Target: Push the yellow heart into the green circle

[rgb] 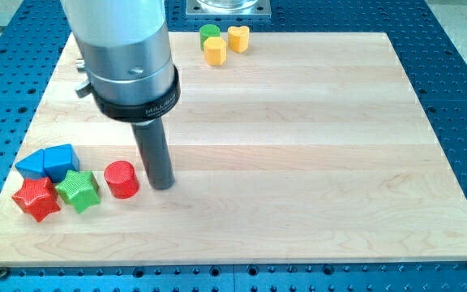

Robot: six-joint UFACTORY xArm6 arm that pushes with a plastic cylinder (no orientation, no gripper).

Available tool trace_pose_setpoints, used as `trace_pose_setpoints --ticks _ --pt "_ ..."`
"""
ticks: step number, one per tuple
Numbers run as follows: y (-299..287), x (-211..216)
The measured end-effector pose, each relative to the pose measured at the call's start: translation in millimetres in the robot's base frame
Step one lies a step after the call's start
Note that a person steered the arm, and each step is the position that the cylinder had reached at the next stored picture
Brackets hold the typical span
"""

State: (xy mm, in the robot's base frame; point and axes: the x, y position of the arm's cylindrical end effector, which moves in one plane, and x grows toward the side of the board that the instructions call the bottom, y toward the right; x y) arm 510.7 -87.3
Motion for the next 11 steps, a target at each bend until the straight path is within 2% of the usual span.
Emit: trace_pose_setpoints --ticks 2,3,4,6,8,11 --pt "89 -129" --pt "157 -184" --pt "188 -231" --pt "184 -296" --pt "92 -306" --pt "-14 -272"
